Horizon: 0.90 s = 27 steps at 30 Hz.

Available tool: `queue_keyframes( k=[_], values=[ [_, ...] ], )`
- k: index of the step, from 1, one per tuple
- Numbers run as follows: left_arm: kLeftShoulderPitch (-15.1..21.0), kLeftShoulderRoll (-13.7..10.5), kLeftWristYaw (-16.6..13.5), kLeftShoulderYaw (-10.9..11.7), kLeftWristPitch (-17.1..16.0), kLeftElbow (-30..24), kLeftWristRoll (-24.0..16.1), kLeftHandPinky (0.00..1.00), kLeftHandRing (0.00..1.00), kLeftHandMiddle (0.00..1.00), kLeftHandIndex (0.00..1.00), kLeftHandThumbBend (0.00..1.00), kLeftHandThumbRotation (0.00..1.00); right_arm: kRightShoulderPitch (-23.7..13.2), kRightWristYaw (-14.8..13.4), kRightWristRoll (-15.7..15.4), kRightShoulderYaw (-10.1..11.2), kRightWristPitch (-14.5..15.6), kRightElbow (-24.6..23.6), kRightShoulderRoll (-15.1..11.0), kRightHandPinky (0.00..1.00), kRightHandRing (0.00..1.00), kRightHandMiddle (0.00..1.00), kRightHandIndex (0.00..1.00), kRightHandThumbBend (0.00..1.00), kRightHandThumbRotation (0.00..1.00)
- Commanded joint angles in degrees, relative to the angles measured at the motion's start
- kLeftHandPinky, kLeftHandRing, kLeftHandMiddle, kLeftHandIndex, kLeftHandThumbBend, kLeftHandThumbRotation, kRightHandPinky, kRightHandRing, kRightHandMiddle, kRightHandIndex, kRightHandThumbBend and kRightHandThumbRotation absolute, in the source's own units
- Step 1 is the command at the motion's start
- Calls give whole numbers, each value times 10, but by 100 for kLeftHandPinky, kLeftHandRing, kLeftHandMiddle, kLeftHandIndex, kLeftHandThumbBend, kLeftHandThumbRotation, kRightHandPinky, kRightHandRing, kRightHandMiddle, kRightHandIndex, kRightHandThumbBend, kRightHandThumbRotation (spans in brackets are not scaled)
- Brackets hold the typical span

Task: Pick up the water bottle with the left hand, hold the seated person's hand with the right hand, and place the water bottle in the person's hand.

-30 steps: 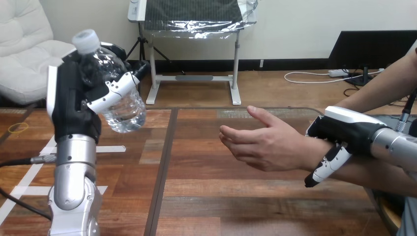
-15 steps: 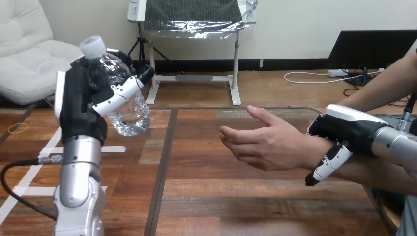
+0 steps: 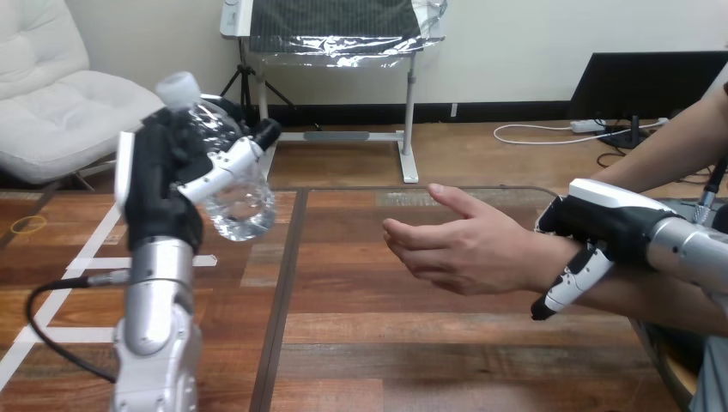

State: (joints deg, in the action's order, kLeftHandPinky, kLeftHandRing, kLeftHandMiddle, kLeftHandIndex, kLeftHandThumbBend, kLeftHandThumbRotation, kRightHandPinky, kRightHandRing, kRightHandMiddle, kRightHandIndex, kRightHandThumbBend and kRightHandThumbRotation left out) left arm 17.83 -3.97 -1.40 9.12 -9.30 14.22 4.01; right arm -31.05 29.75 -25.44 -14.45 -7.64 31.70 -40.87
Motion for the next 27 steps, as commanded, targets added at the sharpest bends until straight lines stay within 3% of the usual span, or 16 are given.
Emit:
queue_keyframes(
  k=[1, 13, 27],
  values=[
    [69, 15, -4, -17, -26, 21, -5, 28, 34, 39, 39, 63, 0, -43, -9, 0, -1, 11, 0, 26, 20, 25, 31, 33, 87, 7],
    [111, 44, 2, -17, -64, 110, 7, 29, 34, 40, 39, 61, 0, -51, -10, -8, -9, 24, -13, 42, 23, 27, 33, 34, 88, 12],
    [152, 65, 4, -24, -110, 211, -1, 31, 36, 43, 41, 65, 0, -57, -14, -13, -12, 29, -20, 62, 26, 31, 37, 35, 89, 12]
  ],
)
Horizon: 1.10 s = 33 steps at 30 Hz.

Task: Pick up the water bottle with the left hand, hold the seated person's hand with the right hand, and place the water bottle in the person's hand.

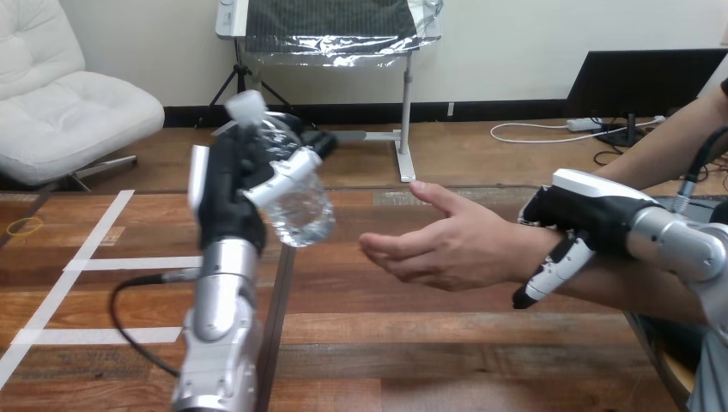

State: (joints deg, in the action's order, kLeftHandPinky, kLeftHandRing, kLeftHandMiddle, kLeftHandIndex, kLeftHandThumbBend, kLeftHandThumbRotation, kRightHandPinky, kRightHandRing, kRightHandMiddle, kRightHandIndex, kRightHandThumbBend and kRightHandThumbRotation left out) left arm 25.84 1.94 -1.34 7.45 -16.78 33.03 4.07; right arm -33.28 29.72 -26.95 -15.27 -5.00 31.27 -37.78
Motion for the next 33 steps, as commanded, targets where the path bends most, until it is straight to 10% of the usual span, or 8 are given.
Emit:
queue_keyframes(
  k=[1, 33],
  values=[
    [75, 8, 5, -8, -42, 31, 0, 31, 36, 43, 41, 65, 0, -36, -13, 2, -4, 5, -17, 33, 27, 31, 37, 35, 89, 12],
    [124, 38, 7, -20, -101, 138, -10, 33, 38, 42, 42, 69, 0, -53, -2, -3, -19, 47, -50, 83, 22, 27, 34, 33, 88, 9]
  ],
)
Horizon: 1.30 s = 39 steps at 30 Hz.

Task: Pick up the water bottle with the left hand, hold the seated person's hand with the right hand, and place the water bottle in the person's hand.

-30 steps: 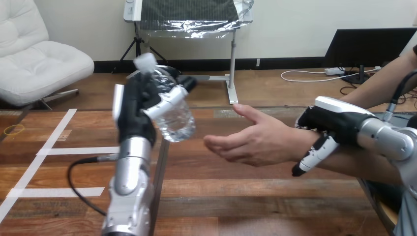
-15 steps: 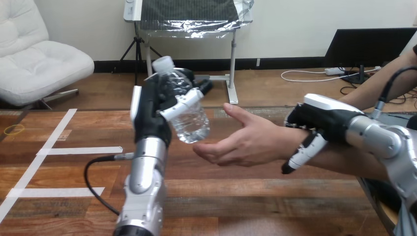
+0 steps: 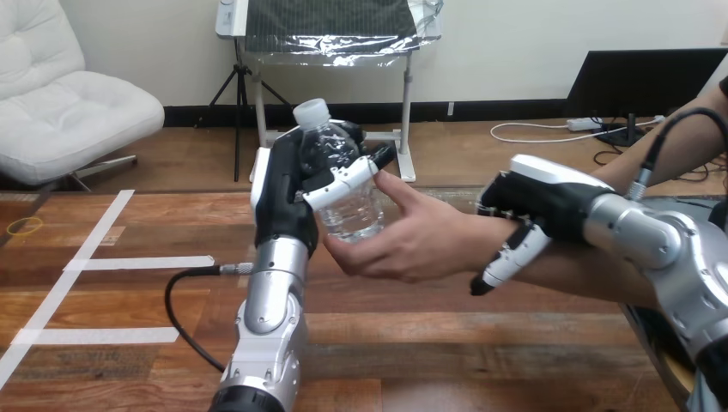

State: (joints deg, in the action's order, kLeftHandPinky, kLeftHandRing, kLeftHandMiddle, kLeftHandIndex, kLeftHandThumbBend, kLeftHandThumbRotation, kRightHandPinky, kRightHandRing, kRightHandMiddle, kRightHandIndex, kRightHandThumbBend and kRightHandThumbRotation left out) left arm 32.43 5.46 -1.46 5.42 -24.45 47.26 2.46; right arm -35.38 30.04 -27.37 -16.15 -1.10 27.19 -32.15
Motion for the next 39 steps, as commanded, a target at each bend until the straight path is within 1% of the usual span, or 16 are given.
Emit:
queue_keyframes(
  k=[1, 6, 19, 39],
  values=[
    [58, 3, 9, 0, -25, -3, 7, 33, 38, 42, 42, 69, 0, -34, -4, -2, -12, 12, -10, 29, 22, 27, 33, 33, 88, 10],
    [59, 3, 12, -1, -24, -1, 9, 34, 38, 43, 42, 68, 0, -41, -3, -10, -18, 18, -12, 36, 22, 27, 34, 34, 89, 12],
    [59, 3, 10, -6, -21, 0, 10, 34, 38, 42, 42, 69, 0, -59, -8, -14, -24, 18, 1, 54, 23, 29, 35, 35, 89, 14],
    [49, 6, 14, -9, -23, -7, 12, 33, 37, 42, 41, 68, 0, -72, -11, -23, -27, 15, 17, 64, 25, 32, 38, 35, 89, 12]
  ],
)
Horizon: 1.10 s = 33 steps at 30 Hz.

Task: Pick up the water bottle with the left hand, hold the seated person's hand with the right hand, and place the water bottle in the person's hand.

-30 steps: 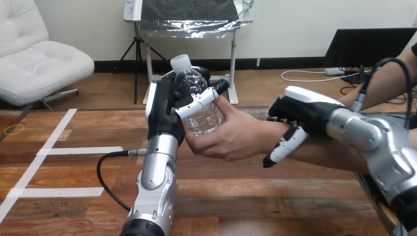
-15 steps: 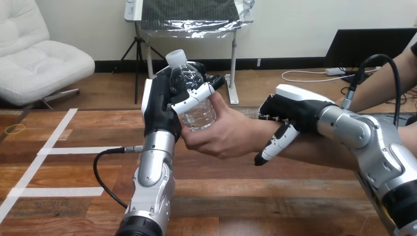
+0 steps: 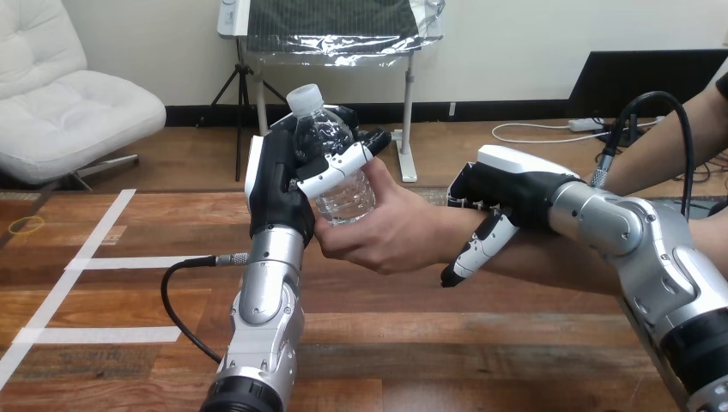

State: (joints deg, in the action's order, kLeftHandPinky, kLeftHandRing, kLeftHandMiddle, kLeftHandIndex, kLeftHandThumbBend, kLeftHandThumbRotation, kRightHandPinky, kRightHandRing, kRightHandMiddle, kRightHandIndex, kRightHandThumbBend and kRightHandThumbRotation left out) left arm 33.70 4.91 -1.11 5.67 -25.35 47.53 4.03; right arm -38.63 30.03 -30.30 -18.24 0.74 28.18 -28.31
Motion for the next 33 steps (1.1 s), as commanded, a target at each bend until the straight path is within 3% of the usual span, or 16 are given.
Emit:
queue_keyframes(
  k=[1, 25, 33],
  values=[
    [36, 11, 10, -12, -14, -11, -4, 33, 37, 42, 41, 67, 0, -39, -11, 6, -6, -3, 7, 26, 25, 32, 38, 35, 89, 12],
    [27, 10, 14, -14, -11, -21, -4, 34, 37, 42, 41, 66, 0, -23, -6, 16, 1, -11, 7, 19, 22, 27, 34, 33, 87, 11],
    [19, 6, 11, -19, 2, -34, -13, 36, 40, 44, 43, 68, 0, -8, -5, 19, 6, -10, -9, 9, 24, 29, 36, 35, 88, 12]
  ],
)
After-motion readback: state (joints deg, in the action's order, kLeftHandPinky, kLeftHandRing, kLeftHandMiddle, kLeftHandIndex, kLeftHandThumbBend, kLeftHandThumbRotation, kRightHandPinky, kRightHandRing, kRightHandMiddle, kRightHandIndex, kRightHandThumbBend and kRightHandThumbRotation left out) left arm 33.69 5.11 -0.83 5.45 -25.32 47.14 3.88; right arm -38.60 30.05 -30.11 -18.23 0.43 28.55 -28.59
